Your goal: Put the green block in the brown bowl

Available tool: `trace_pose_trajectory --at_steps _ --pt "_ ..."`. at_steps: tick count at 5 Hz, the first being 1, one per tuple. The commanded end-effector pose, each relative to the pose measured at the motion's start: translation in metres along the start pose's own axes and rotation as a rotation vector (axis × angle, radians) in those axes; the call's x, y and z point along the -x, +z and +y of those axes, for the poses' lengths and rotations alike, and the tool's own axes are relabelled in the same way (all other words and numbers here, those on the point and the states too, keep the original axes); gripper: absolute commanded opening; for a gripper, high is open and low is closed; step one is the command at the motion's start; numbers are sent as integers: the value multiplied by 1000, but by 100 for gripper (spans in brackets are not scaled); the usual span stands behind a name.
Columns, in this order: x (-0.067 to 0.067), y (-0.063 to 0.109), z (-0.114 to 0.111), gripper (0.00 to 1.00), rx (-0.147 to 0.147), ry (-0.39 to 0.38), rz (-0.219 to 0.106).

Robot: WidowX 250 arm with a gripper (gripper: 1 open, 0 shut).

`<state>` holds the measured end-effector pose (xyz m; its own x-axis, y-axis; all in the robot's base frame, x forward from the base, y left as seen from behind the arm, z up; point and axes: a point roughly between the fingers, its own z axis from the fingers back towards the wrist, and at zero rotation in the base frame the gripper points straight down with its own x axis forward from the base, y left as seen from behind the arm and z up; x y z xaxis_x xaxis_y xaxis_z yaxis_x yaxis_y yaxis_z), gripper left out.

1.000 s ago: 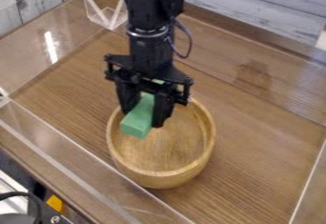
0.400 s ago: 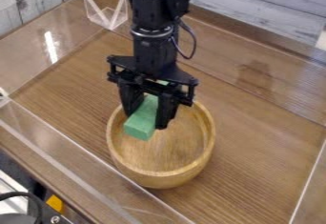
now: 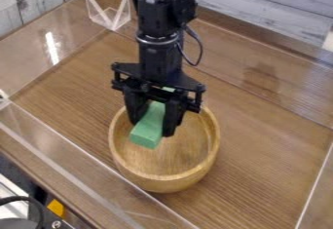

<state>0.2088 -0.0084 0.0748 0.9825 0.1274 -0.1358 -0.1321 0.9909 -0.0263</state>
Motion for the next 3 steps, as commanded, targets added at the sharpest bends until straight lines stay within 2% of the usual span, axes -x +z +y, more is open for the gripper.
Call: trace_pose_trajectory --at_steps 1,3 --pt "-7 14 -5 0 0 -35 -38" --pt "-2 14 7 0 -9 -104 -28"
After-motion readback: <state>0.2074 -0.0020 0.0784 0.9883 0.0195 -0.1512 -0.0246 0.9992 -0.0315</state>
